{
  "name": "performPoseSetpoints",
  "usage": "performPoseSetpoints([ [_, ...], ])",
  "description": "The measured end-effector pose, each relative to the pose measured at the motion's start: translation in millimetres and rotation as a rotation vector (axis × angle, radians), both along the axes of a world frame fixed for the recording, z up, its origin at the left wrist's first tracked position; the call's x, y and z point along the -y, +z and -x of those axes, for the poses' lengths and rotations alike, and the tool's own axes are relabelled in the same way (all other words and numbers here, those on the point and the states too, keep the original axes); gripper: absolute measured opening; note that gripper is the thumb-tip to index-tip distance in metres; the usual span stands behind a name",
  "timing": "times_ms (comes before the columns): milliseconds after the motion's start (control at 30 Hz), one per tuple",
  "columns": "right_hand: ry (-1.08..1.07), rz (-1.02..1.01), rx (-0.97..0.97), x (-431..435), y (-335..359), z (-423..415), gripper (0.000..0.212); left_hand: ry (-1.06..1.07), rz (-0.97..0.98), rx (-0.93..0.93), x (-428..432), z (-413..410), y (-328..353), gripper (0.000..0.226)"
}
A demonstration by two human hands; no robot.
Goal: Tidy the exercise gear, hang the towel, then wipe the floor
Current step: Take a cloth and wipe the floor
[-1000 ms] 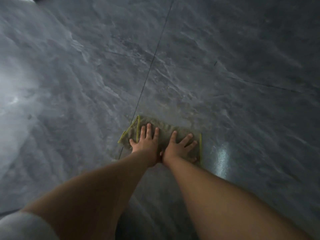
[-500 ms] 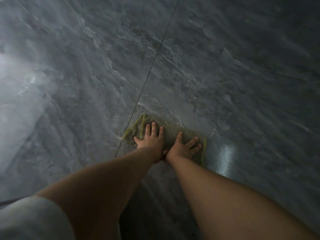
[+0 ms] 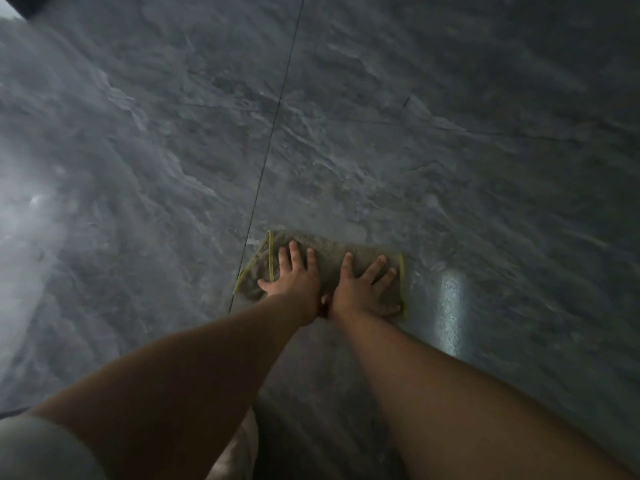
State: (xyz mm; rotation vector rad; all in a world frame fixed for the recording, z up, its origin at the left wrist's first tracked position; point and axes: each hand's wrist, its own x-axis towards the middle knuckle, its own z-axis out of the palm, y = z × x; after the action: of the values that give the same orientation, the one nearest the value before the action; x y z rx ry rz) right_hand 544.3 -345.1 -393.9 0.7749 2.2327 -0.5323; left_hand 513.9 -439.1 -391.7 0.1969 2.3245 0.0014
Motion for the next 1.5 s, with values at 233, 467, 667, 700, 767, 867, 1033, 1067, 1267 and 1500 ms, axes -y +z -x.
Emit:
performPoseSetpoints([
  [233,0.014,0.018,-0.006,3,0,83,0.098,-0.001,0.011,0.000,4,84,-1,0.106],
  [467,0.008,0.008,0.001,3,4,168,0.099,-0.033,-0.008,0.005,3,174,-4,0.112],
  [667,0.014,0.012,0.036,-11,13,211,0.101,-0.050,-0.068,0.021,-10,224,-6,0.108],
  [700,0.012,0.024,0.047,-15,15,216,0.102,-0.063,-0.078,0.018,-11,228,-6,0.108],
  [767,0.007,0.045,0.075,-23,16,222,0.104,-0.079,-0.073,0.015,-12,230,-7,0.109],
  [867,0.007,0.061,0.093,-27,18,225,0.101,-0.097,-0.055,0.023,-16,234,-4,0.113],
  [1033,0.028,0.025,0.057,-51,13,258,0.093,-0.092,-0.053,-0.004,-41,266,-4,0.108],
  [1067,0.046,0.011,0.046,-57,11,268,0.092,-0.082,-0.052,-0.021,-48,275,-6,0.105],
  [1267,0.099,-0.017,0.034,-78,13,312,0.093,-0.032,-0.037,-0.027,-75,315,-11,0.108],
  [1500,0.103,-0.004,0.030,-82,8,314,0.096,-0.031,-0.016,-0.027,-78,317,-12,0.114],
])
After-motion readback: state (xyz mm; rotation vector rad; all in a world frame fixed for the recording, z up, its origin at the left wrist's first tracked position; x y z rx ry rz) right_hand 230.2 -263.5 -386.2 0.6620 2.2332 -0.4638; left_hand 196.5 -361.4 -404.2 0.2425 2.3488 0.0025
